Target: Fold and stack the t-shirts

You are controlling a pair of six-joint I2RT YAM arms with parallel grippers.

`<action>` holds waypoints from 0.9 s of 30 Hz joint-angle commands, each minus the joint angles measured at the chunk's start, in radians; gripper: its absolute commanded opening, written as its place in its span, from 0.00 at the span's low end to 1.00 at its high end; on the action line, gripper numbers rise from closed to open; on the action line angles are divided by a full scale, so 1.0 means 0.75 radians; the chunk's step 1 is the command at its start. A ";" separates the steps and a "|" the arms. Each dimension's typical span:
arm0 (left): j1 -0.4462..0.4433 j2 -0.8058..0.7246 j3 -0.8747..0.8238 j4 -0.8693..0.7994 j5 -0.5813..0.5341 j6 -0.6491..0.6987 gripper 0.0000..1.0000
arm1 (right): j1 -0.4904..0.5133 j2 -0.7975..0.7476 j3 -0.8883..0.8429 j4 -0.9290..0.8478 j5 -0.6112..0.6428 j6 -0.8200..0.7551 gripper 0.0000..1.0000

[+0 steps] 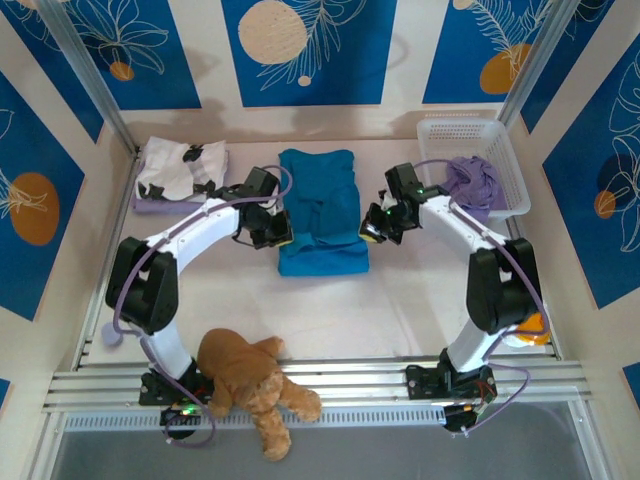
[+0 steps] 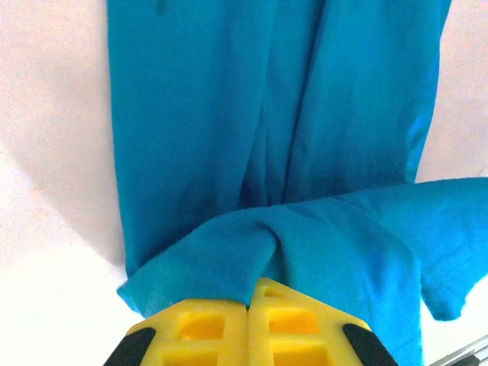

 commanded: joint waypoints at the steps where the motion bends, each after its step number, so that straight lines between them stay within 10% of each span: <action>1: 0.050 0.081 0.091 -0.026 0.050 0.062 0.00 | -0.014 0.089 0.108 -0.044 -0.026 -0.045 0.00; 23: 0.215 0.459 0.492 -0.083 0.259 0.122 0.00 | -0.089 0.413 0.390 -0.002 -0.086 0.056 0.00; 27: 0.241 0.497 0.538 -0.086 0.273 0.114 0.18 | -0.107 0.477 0.481 -0.017 -0.153 0.035 0.08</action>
